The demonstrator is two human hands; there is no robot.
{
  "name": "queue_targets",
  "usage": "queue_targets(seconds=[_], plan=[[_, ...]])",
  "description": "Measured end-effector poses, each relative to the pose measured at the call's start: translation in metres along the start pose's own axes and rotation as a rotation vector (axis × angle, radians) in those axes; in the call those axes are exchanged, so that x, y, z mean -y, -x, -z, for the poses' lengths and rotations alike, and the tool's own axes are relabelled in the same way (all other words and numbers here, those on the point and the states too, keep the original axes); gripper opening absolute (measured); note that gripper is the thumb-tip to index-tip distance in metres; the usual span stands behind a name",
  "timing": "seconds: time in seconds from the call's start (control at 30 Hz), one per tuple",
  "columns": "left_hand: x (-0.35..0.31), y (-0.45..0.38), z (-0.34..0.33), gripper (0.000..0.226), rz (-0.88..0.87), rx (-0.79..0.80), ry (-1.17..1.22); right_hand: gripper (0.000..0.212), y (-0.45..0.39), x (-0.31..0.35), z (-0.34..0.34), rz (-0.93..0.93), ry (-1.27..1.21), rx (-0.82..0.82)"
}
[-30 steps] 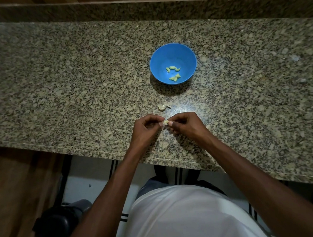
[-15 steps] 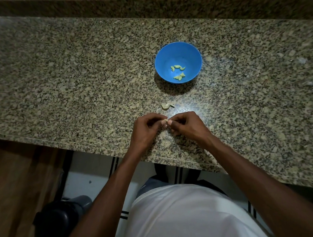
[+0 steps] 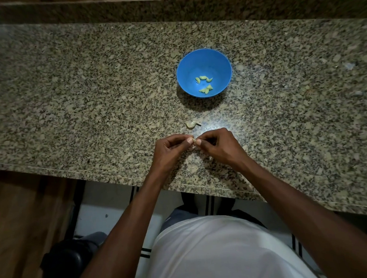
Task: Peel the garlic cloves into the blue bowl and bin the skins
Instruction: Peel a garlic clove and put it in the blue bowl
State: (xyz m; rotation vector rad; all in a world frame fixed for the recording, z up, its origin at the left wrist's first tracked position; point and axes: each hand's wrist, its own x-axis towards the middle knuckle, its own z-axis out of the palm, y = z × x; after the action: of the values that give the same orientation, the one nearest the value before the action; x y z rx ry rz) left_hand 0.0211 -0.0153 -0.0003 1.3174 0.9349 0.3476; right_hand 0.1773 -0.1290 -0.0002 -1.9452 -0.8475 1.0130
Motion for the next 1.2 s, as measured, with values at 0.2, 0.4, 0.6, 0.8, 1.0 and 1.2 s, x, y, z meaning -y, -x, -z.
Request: queue_targets(seconds=[0.2,0.4,0.6,0.8,1.0,1.2], plan=[[0.005,-0.003,-0.007,0.011,0.022,-0.074,0.041,0.017,0.000,0.009,0.000,0.007,0.078,-0.036],[0.005,-0.005,-0.012,0.013,0.184,-0.169,0.299,0.017,0.003,0.007,0.001,0.122,0.147,-0.098],[0.004,-0.009,0.009,0.016,0.199,-0.106,0.369,0.012,0.006,-0.009,0.011,0.057,0.093,-0.076],[0.006,-0.006,0.004,0.022,0.202,-0.118,0.433,0.014,0.005,-0.005,0.005,0.072,0.133,-0.047],[0.016,-0.008,0.007,0.022,0.176,-0.118,0.340,0.012,0.006,-0.010,-0.004,0.090,0.214,-0.056],[0.014,-0.006,0.009,0.025,0.150,-0.050,0.253,0.022,0.001,-0.014,-0.007,0.207,0.280,-0.030]])
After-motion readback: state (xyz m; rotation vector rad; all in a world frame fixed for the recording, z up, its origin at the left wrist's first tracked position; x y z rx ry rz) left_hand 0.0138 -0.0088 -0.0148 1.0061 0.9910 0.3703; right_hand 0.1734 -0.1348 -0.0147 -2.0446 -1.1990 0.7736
